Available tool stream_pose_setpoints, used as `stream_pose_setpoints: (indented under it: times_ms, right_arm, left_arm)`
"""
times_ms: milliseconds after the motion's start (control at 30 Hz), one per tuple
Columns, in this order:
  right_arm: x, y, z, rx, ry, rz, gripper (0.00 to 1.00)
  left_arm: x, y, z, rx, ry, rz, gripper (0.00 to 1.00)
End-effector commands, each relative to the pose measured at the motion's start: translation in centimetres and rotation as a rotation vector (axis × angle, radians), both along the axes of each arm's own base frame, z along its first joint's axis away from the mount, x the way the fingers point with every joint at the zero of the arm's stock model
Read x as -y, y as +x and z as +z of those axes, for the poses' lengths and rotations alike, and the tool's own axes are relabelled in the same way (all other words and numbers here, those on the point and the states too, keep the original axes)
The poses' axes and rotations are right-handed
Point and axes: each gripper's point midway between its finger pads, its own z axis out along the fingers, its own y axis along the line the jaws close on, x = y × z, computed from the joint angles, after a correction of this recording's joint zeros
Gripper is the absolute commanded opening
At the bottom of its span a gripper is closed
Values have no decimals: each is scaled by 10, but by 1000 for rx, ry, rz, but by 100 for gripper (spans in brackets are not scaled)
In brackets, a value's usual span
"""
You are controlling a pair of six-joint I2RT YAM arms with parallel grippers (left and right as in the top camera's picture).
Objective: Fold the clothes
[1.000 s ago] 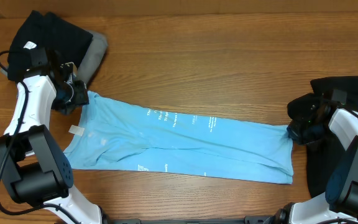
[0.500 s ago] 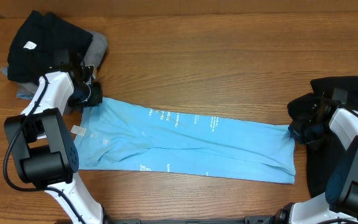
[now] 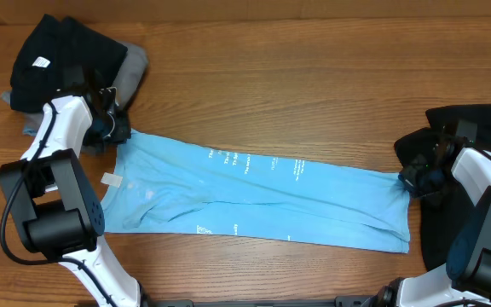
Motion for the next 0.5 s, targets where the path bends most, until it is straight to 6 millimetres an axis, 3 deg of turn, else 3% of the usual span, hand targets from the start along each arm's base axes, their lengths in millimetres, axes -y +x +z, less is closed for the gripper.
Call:
stream_pose_setpoints:
  times_ms: [0, 33, 267, 333, 433, 467]
  right_arm:
    - [13, 3, 3, -2, -51, -22, 4]
    - [13, 3, 3, -2, -51, -22, 4]
    - [13, 3, 3, -1, -48, -21, 4]
    - [12, 4, 3, 0, -44, -21, 4]
    - [7, 5, 4, 8, -15, -18, 4]
    - [6, 6, 5, 10, -8, -17, 6]
  left_arm:
    - [-11, 7, 9, 15, 24, 31, 41]
    - [-11, 6, 10, 12, 24, 31, 46]
    - [-13, 11, 26, 15, 31, 35, 52]
    - [-13, 11, 28, 14, 27, 35, 45]
    - [-8, 6, 27, -6, 0, 31, 23]
    - [-5, 4, 27, -13, -15, 29, 22]
